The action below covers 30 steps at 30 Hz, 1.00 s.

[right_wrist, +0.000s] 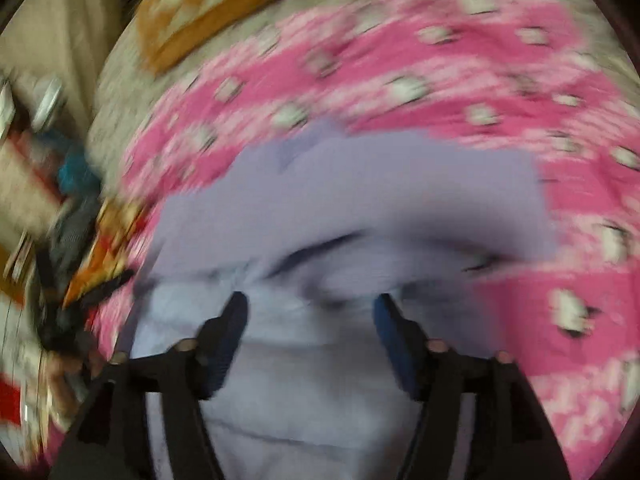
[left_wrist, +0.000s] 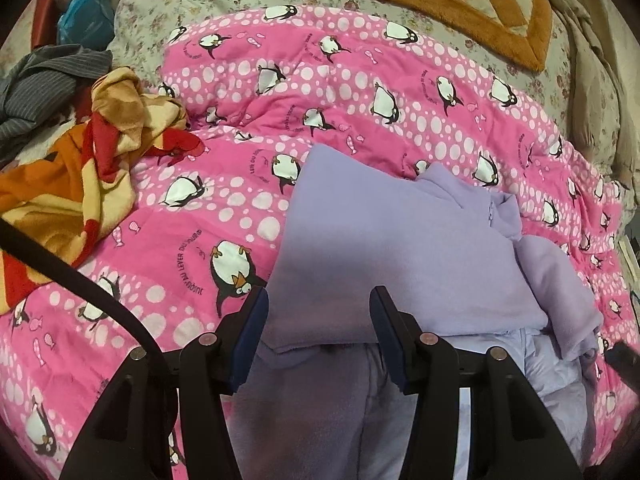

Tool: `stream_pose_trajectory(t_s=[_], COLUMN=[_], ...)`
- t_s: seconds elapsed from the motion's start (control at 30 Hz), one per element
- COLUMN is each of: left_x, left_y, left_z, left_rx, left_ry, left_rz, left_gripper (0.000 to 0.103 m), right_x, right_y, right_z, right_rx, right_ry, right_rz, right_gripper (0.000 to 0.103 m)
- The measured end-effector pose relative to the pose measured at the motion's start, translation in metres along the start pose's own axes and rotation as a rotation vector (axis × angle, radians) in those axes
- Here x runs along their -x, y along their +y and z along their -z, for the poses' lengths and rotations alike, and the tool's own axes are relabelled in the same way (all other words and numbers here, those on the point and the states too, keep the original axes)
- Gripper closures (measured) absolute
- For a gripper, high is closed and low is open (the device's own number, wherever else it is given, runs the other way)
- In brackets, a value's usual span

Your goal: Fold large clothes

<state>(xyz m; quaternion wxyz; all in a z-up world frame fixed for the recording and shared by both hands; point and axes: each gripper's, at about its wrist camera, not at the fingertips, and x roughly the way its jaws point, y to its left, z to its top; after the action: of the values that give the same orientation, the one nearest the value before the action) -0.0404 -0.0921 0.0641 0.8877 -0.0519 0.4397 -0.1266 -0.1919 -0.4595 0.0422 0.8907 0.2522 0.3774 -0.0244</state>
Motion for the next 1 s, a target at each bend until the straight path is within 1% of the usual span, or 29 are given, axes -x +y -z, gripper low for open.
stream_pose_trajectory(t_s=[0.03,0.07,0.1,0.13,0.2,0.27,0.37,0.43,0.47,0.5,0.53,0.57,0.6,0.73,0.8,0.97,1.0], left_x=[0.0,0.0,-0.001,-0.001,-0.003,-0.006,-0.008,-0.008,-0.008,-0.007,-0.007,-0.007,-0.007,-0.005,-0.004,-0.002,-0.001], left_y=[-0.001,-0.001,-0.002,-0.002,-0.003,-0.004,-0.005,-0.005,-0.005,-0.004,-0.004,-0.003,-0.002,-0.001,0.0,0.002,0.003], left_z=[0.001,0.001,0.001,0.001,0.002,0.003,0.004,0.004,0.004,0.004,0.004,0.003,0.003,0.002,0.002,0.001,0.001], left_rx=[-0.002,-0.004,-0.004,-0.005,-0.009,-0.013,-0.018,-0.022,-0.022,-0.02,-0.018,-0.015,-0.012,-0.002,0.0,0.006,0.01], left_ry=[0.0,0.001,0.002,0.003,0.004,0.013,0.023,0.022,0.021,0.019,0.018,0.018,0.018,0.013,0.011,0.011,0.012], left_rz=[-0.003,-0.005,-0.006,-0.006,-0.012,-0.018,-0.019,-0.021,-0.02,-0.018,-0.018,-0.018,-0.018,-0.017,-0.015,-0.012,-0.011], left_gripper=[0.08,0.08,0.08,0.08,0.08,0.08,0.08,0.08,0.08,0.08,0.08,0.08,0.08,0.08,0.08,0.08,0.08], right_x=[0.003,0.005,0.005,0.002,-0.009,-0.025,-0.043,-0.049,-0.05,-0.051,-0.05,-0.048,-0.046,-0.035,-0.029,-0.016,-0.012], right_y=[-0.011,-0.03,-0.048,-0.064,-0.091,-0.107,-0.115,-0.109,-0.101,-0.094,-0.086,-0.074,-0.063,-0.029,-0.004,0.044,0.045], right_z=[-0.001,-0.006,-0.01,-0.014,-0.019,-0.022,-0.025,-0.03,-0.035,-0.038,-0.041,-0.044,-0.047,-0.055,-0.058,-0.064,-0.063], right_rx=[-0.035,-0.096,-0.151,-0.209,-0.316,-0.389,-0.431,-0.4,-0.346,-0.305,-0.242,-0.179,-0.129,-0.019,0.047,0.154,0.142], right_ry=[-0.018,-0.025,-0.02,-0.015,-0.008,-0.003,-0.019,-0.04,-0.068,-0.084,-0.099,-0.103,-0.11,-0.146,-0.167,-0.174,-0.169], right_rz=[0.034,0.086,0.115,0.125,0.1,0.067,0.069,0.096,0.122,0.135,0.16,0.198,0.218,0.19,0.172,0.099,0.089], right_gripper=[0.024,0.024,0.024,0.024,0.024,0.024,0.024,0.026,0.031,0.053,0.079,0.089,0.093,0.098,0.099,0.099,0.091])
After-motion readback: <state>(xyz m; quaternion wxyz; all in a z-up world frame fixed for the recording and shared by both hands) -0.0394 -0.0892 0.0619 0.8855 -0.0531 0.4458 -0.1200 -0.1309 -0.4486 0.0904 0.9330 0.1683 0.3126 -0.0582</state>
